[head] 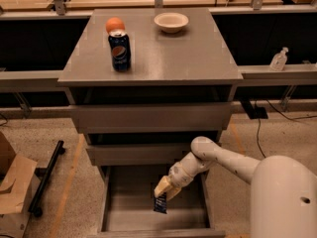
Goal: Pick rxbar blueberry from bottom drawer and place on counter
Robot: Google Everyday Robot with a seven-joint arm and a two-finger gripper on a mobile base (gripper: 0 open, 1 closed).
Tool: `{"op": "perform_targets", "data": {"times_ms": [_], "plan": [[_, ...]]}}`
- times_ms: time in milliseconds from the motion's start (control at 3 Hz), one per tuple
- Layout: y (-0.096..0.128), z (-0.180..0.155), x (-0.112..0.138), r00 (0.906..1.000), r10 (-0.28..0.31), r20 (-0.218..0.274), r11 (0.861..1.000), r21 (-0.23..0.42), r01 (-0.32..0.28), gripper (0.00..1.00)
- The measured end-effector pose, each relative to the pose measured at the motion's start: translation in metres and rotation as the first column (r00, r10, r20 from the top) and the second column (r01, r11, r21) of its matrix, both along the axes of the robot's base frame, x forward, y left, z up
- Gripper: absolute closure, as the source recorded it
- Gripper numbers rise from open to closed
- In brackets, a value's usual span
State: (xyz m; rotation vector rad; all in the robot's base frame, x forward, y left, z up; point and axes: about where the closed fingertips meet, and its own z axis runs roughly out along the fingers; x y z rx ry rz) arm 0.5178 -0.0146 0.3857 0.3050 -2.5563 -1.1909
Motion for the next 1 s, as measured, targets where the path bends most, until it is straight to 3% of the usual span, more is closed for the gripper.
{"op": "perform_targets", "data": {"times_ms": [333,667,1000], "plan": [[0.001,0.045,-0.013,0.9961,0.043,0.078,0.998,0.035,-0.045,1.0],[0.0,0.119,-0.037,0.9798,0.091,0.178,0.994,0.044,-0.1,1.0],[0.015,0.195,-0.062,0.9585,0.154,0.24,0.987,0.005,-0.16,1.0]]}}
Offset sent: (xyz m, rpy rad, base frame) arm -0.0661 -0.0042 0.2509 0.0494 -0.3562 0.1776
